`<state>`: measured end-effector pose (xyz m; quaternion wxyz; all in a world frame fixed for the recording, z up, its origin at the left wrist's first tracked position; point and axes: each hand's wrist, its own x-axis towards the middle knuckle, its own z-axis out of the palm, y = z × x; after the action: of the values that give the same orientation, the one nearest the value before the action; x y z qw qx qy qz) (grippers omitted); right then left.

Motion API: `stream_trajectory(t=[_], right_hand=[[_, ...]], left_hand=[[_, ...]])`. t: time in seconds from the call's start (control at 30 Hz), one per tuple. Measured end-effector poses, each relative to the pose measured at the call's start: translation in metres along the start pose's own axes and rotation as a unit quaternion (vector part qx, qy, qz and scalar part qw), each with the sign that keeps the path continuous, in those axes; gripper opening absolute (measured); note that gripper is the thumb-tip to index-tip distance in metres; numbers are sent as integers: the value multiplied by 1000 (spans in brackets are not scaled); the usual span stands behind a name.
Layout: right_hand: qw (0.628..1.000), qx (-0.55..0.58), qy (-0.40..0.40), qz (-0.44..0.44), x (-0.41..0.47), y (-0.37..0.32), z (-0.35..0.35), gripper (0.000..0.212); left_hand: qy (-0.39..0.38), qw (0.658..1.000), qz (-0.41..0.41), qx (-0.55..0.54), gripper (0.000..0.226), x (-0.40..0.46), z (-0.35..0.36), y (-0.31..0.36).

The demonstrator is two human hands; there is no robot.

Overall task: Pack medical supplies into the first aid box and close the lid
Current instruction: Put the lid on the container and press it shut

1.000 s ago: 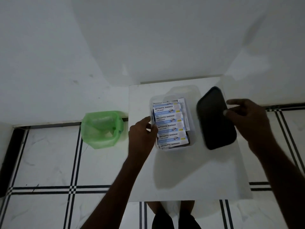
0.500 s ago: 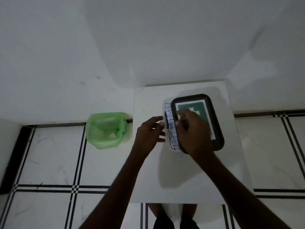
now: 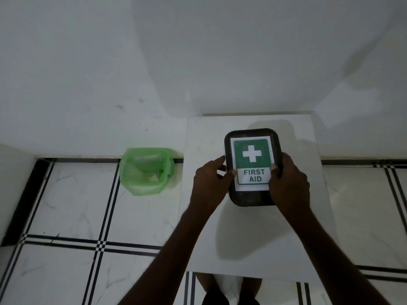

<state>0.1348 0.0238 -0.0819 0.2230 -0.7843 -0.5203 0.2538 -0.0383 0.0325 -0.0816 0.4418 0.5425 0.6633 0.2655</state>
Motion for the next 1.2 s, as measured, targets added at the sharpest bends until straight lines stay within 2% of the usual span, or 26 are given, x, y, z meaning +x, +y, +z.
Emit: stream_trajectory(t=[0.2,0.27,0.37,0.5,0.53,0.6,0.67,0.77,0.9,1.03,1.13,1.2], right_hand=[[998,-47,-35,-39,8,10,-15,42],[998,-23,-55,-10,15,12,-18,40],[992,73,-80,66,21,11,-21,34],[987,129,-45,89,17,17,-22,30],[982,140,-59,109,13,21,-21,32],[958,193,-126,170,3,32,-22,38],[922,268,-179,215,-7,42,-24,40],[901,329,-184,217,-14,48,-27,36],[900,331,-181,216,-9,46,-25,36],[906,305,-206,209,-4,44,-28,40],[930,225,-223,184,12,40,-31,48],[938,220,-220,151,27,28,-34,64]], left_hand=[[16,999,-24,-18,38,0,-1,2],[22,999,-41,-25,36,3,-1,2],[21,997,-59,-40,33,8,-4,7],[41,993,-81,-69,32,4,-3,4],[43,991,-97,-78,36,0,-2,-2],[16,981,-154,-113,46,-9,0,-11],[-28,966,-194,-167,43,-21,4,-15],[-28,962,-186,-198,35,-32,10,-15],[-10,969,-173,-178,35,-29,12,-10],[-36,979,-161,-119,37,-26,8,-6],[-108,975,-169,-93,54,-9,-3,-3],[-94,981,-137,-97,74,9,-10,4]])
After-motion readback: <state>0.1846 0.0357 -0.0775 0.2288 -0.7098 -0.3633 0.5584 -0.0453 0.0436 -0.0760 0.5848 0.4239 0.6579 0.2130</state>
